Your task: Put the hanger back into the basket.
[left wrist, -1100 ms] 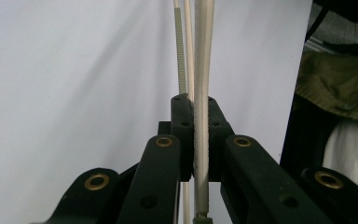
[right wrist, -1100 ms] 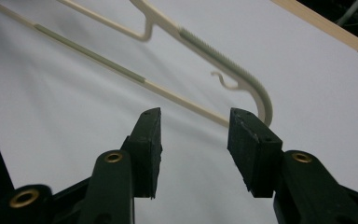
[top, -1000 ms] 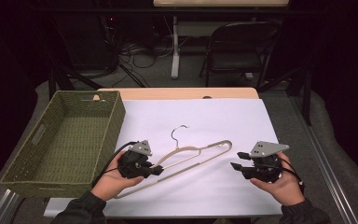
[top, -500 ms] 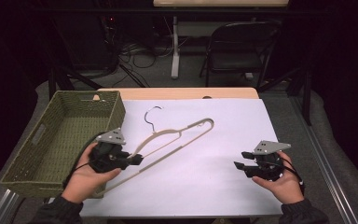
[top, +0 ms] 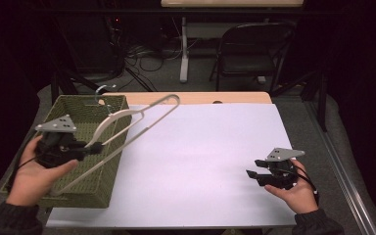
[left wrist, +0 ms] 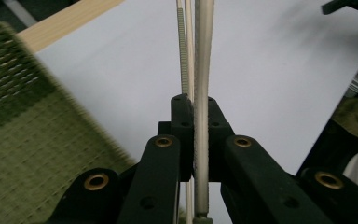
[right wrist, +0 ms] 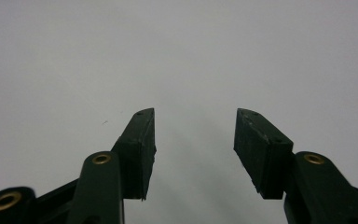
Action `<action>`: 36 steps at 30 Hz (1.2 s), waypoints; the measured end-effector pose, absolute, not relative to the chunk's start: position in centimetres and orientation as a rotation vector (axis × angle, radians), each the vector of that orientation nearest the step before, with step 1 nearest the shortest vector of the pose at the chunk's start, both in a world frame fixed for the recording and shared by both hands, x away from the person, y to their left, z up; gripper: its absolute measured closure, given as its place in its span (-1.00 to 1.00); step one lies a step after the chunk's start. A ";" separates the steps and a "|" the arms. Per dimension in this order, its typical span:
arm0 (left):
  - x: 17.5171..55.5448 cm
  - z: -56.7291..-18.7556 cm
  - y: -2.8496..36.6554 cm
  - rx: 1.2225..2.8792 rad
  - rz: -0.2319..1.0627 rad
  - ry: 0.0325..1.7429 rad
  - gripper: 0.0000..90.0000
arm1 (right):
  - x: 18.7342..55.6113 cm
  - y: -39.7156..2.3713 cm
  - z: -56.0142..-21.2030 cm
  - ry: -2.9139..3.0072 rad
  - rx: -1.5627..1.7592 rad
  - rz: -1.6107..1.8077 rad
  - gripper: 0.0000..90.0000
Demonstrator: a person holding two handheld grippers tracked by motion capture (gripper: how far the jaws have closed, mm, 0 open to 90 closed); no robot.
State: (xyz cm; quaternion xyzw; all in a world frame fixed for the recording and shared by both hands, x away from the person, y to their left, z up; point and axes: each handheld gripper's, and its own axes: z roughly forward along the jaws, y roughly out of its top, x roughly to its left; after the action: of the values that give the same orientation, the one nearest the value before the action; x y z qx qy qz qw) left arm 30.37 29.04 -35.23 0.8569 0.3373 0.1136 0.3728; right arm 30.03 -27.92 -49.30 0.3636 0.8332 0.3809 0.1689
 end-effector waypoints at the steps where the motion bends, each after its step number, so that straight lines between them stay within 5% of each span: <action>1: 30.6 -35.1 29.8 2.195 0.302 0.882 0.93 | 30.0 -27.9 -49.4 2.364 1.037 1.084 0.07; 18: 34.3 -37.2 40.8 2.199 0.404 1.031 0.93 | 30.3 -27.9 -50.6 2.368 1.073 1.065 0.07; 36: 35.3 -42.5 43.8 2.182 0.343 1.115 0.93 | 30.4 -27.8 -51.5 2.383 1.096 1.047 0.07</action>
State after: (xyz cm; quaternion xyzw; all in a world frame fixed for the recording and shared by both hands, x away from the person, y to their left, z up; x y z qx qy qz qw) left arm 35.30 43.78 -42.55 0.8331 0.4258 0.1310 0.3277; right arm 30.37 -27.75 -51.50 0.3833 0.8332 0.3661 0.1577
